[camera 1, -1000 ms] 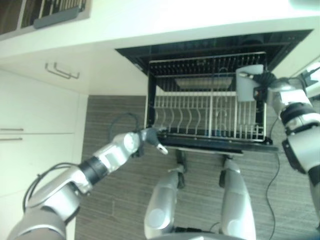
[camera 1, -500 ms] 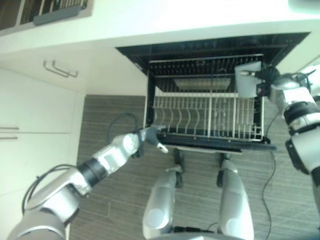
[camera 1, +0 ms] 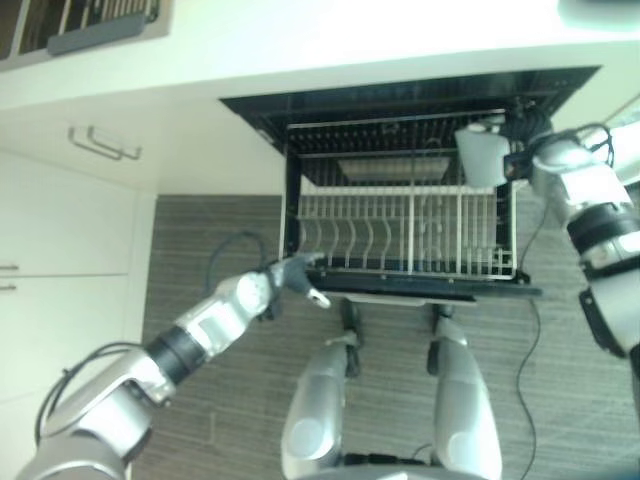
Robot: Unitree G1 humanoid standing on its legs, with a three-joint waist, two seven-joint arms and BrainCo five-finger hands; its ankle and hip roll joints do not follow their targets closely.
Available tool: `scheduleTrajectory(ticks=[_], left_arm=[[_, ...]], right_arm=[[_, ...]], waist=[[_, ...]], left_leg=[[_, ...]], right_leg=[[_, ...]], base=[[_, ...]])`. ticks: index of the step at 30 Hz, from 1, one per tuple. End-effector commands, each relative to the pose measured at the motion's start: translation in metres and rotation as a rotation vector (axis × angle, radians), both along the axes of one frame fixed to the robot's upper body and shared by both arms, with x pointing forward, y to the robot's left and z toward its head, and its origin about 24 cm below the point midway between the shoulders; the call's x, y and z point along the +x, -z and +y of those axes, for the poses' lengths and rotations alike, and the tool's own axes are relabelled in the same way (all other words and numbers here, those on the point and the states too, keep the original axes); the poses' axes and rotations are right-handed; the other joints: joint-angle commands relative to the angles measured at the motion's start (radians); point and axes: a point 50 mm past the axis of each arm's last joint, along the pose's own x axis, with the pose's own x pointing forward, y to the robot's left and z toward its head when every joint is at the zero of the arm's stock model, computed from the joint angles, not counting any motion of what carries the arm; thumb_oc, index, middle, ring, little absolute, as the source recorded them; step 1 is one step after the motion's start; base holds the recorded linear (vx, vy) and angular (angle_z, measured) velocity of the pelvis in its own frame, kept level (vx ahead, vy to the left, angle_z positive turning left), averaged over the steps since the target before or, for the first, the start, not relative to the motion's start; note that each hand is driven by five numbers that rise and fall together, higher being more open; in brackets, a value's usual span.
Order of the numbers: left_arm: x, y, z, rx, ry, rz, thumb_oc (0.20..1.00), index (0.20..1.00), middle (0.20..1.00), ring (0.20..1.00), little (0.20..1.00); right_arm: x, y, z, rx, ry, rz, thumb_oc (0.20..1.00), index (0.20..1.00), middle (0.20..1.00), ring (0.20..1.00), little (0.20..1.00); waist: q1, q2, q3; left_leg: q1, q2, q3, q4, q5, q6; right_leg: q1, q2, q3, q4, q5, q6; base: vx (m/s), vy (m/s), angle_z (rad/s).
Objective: Place the dishes in the dishwasher.
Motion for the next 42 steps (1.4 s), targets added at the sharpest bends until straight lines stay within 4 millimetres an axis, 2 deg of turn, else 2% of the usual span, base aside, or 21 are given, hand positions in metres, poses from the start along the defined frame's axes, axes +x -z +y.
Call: scheduleTrajectory(ticks=[1, 4, 10, 13, 14, 15, 17, 18, 19, 22, 26, 31, 37, 38, 42], left_arm=[[-0.079, 0.085, 0.018, 0.024, -0.058, 0.369, 1.0, 1.0, 1.0, 1.0, 1.0], [-0.078, 0.083, 0.017, -0.01, -0.072, 0.335, 1.0, 1.0, 1.0, 1.0, 1.0], [-0.074, 0.068, 0.009, -0.125, -0.101, 0.207, 1.0, 1.0, 1.0, 1.0, 1.0], [-0.07, 0.05, 0.006, -0.222, -0.103, 0.065, 1.0, 1.0, 1.0, 1.0, 1.0], [-0.07, 0.05, 0.006, -0.222, -0.103, 0.065, 1.0, 1.0, 1.0, 1.0, 1.0], [-0.064, 0.024, 0.003, -0.343, -0.113, -0.097, 1.0, 1.0, 1.0, 1.0, 1.0], [-0.059, -0.008, 0.005, -0.457, -0.119, -0.27, 1.0, 1.0, 1.0, 1.0, 1.0], [-0.059, -0.014, 0.006, -0.476, -0.12, -0.3, 1.0, 1.0, 1.0, 1.0, 1.0], [-0.057, -0.03, 0.006, -0.532, -0.111, -0.39, 1.0, 1.0, 1.0, 1.0, 1.0], [-0.052, -0.052, 0.008, -0.594, -0.1, -0.51, 1.0, 1.0, 1.0, 1.0, 1.0], [-0.05, -0.083, 0.009, -0.698, -0.054, -0.724, 1.0, 1.0, 1.0, 1.0, 1.0], [-0.055, -0.096, 0.012, -0.736, -0.02, -0.832, 1.0, 1.0, 1.0, 1.0, 1.0], [-0.062, -0.104, 0.016, -0.802, -0.025, -0.907, 1.0, 1.0, 1.0, 1.0, 1.0], [-0.064, -0.108, 0.019, -0.848, -0.044, -0.932, 1.0, 1.0, 1.0, 1.0, 1.0], [-0.068, -0.113, 0.029, -0.906, -0.055, -0.944, 1.0, 1.0, 1.0, 1.0, 1.0]], right_arm=[[-0.008, -0.029, -0.007, 0.029, -0.01, -0.145, 1.0, 1.0, 1.0, 1.0, 1.0], [-0.012, -0.027, -0.003, 0.099, -0.034, -0.17, 1.0, 1.0, 1.0, 1.0, 1.0], [-0.027, -0.001, -0.004, 0.162, -0.055, -0.17, 1.0, 1.0, 1.0, 1.0, 1.0], [-0.037, 0.016, -0.004, 0.208, -0.069, -0.163, 1.0, 1.0, 1.0, 1.0, 1.0], [-0.037, 0.016, -0.004, 0.208, -0.069, -0.163, 1.0, 1.0, 1.0, 1.0, 1.0], [-0.051, 0.036, 0.001, 0.244, -0.09, -0.165, 1.0, 1.0, 1.0, 1.0, 1.0], [-0.069, 0.062, 0.004, 0.287, -0.102, -0.175, 1.0, 1.0, 1.0, 1.0, 1.0], [-0.073, 0.067, 0.006, 0.297, -0.103, -0.176, 1.0, 1.0, 1.0, 1.0, 1.0], [-0.08, 0.074, 0.006, 0.314, -0.097, -0.19, 1.0, 1.0, 1.0, 1.0, 1.0], [-0.093, 0.088, 0.013, 0.331, -0.095, -0.202, 1.0, 1.0, 1.0, 1.0, 1.0], [-0.108, 0.088, 0.02, 0.35, -0.121, -0.271, 1.0, 1.0, 1.0, 1.0, 1.0], [-0.123, 0.082, 0.024, 0.355, -0.182, -0.347, 1.0, 1.0, 1.0, 1.0, 1.0], [-0.141, 0.069, 0.03, 0.351, -0.259, -0.475, 1.0, 1.0, 1.0, 1.0, 1.0], [-0.146, 0.063, 0.029, 0.329, -0.273, -0.506, 1.0, 1.0, 1.0, 1.0, 1.0], [-0.151, 0.063, 0.022, 0.275, -0.266, -0.504, 1.0, 1.0, 1.0, 1.0, 1.0]], waist=[[0.025, -0.039, 0.015], [0.016, -0.046, 0.015], [-0.008, -0.06, 0.015], [-0.016, -0.072, 0.015], [-0.016, -0.072, 0.015], [-0.022, -0.085, 0.015], [-0.027, -0.1, 0.015], [-0.027, -0.105, 0.015], [-0.027, -0.113, 0.015], [-0.028, -0.133, 0.015], [-0.026, -0.172, 0.014], [-0.021, -0.201, -0.048], [-0.017, -0.201, -0.159], [-0.01, -0.195, -0.213], [0.002, -0.193, -0.283]], left_leg=[[-0.06, -0.009, -0.008, 0.041, 0.011, 0.02], [-0.052, -0.006, -0.001, 0.036, 0.011, 0.02], [-0.035, -0.003, 0.013, 0.026, 0.013, 0.025], [-0.024, 0.001, 0.018, 0.023, 0.013, 0.027], [-0.024, 0.001, 0.018, 0.023, 0.013, 0.027], [-0.013, 0.002, 0.023, 0.017, 0.013, 0.032], [0.007, 0.002, 0.026, 0.008, 0.012, 0.037], [0.014, 0.001, 0.027, 0.005, 0.011, 0.038], [0.026, -0.001, 0.028, 0.0, 0.011, 0.04], [0.056, -0.003, 0.029, -0.011, 0.009, 0.042], [0.135, -0.005, 0.033, -0.042, 0.003, 0.04], [0.22, -0.011, 0.042, -0.113, 0.0, 0.035], [0.336, -0.023, 0.065, -0.235, 0.018, 0.027], [0.37, -0.032, 0.064, -0.267, 0.023, 0.029], [0.435, -0.042, 0.065, -0.333, 0.03, 0.027]], right_leg=[[0.022, 0.028, -0.025, 0.043, -0.115, -0.022], [0.029, 0.031, -0.021, 0.04, -0.117, -0.022], [0.045, 0.036, -0.016, 0.032, -0.116, -0.024], [0.059, 0.037, -0.016, 0.027, -0.115, -0.025], [0.059, 0.037, -0.016, 0.027, -0.115, -0.025], [0.073, 0.038, -0.018, 0.02, -0.112, -0.025], [0.095, 0.039, -0.023, 0.011, -0.108, -0.023], [0.103, 0.039, -0.024, 0.008, -0.107, -0.022], [0.117, 0.04, -0.026, 0.001, -0.105, -0.021], [0.148, 0.043, -0.029, -0.01, -0.101, -0.019], [0.227, 0.047, -0.04, -0.041, -0.095, -0.011], [0.311, 0.049, -0.057, -0.102, -0.089, -0.001], [0.413, 0.043, -0.092, -0.192, -0.074, 0.019], [0.443, 0.032, -0.112, -0.211, -0.065, 0.028], [0.493, 0.007, -0.154, -0.255, -0.039, 0.057]], base=[[-0.01, 0.024, -0.03], [0.0, 0.02, -0.02], [0.01, 0.029, -0.08], [0.0, 0.003, -0.01], [0.0, 0.0, 0.0], [0.0, 0.0, 0.0], [0.02, -0.051, 0.01], [0.01, -0.067, 0.04], [0.0, -0.06, -0.02], [0.0, -0.063, -0.05], [0.0, -0.084, 0.03], [0.04, -0.025, 0.05], [0.04, 0.069, 0.04], [0.02, 0.164, 0.05], [0.03, 0.165, 0.05]])
